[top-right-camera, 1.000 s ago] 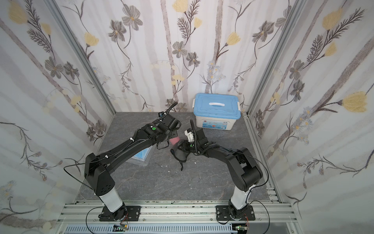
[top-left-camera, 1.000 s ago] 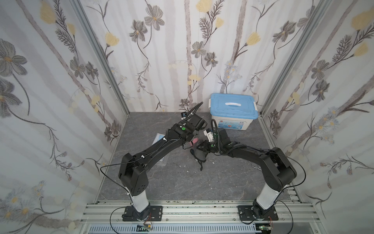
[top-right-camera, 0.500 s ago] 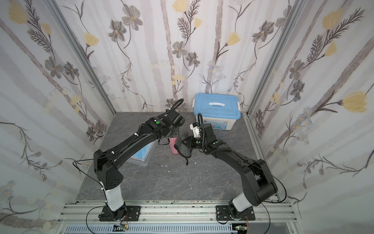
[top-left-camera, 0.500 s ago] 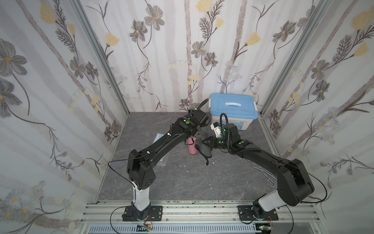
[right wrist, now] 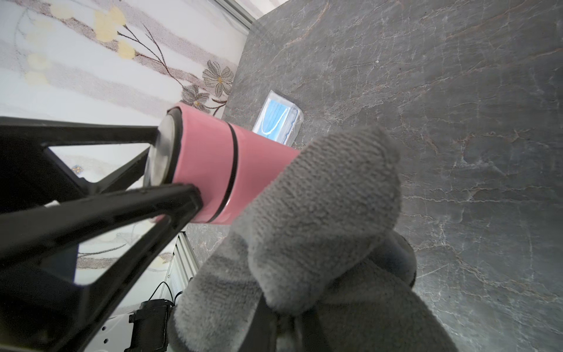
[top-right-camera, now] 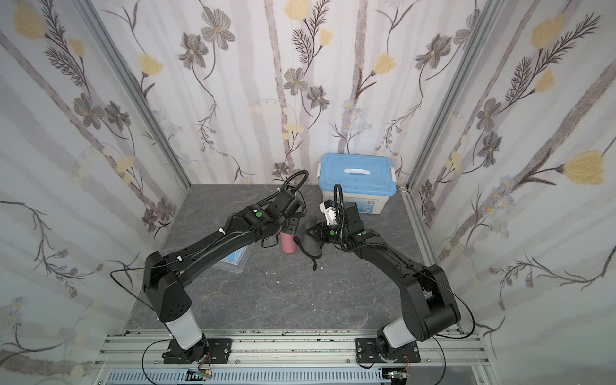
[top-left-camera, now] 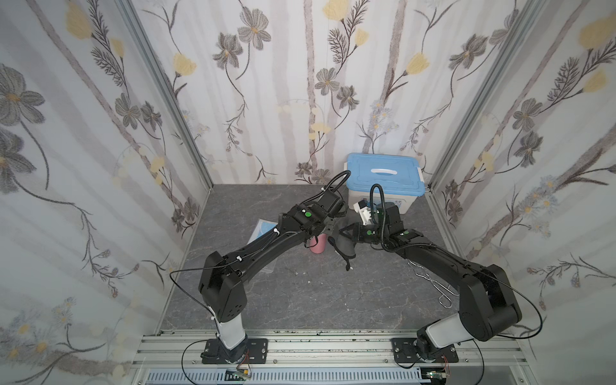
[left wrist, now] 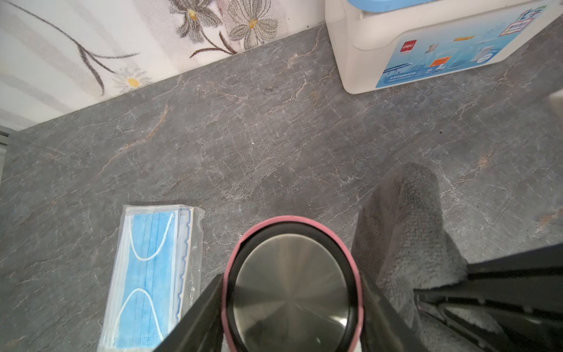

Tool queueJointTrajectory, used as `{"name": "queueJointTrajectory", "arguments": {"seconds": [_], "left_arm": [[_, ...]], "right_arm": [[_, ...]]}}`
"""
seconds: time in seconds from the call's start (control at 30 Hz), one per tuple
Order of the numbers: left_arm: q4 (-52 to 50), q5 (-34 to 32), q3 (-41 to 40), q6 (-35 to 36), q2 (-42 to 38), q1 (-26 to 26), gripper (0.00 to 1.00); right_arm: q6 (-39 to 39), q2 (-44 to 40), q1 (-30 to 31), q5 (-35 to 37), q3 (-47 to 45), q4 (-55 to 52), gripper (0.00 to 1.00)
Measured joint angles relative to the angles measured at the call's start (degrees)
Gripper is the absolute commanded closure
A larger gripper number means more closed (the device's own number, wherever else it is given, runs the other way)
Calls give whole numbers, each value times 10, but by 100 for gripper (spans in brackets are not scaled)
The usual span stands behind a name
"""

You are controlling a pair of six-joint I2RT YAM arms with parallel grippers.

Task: Wipe the surface of the thermos
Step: Wipe the dirt from the surface of the thermos.

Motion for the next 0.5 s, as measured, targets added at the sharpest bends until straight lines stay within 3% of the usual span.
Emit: {"name": "queueJointTrajectory", "arguments": {"seconds": [0.27,0.5], "left_arm": [[62,34,-102,65,-80,0,100],[43,71,-102,136,-96,2,100]], "right_arm": [[-23,35,-3,-26,60,-8,100],[-37,61,-4,-47,110,-28,100]]}}
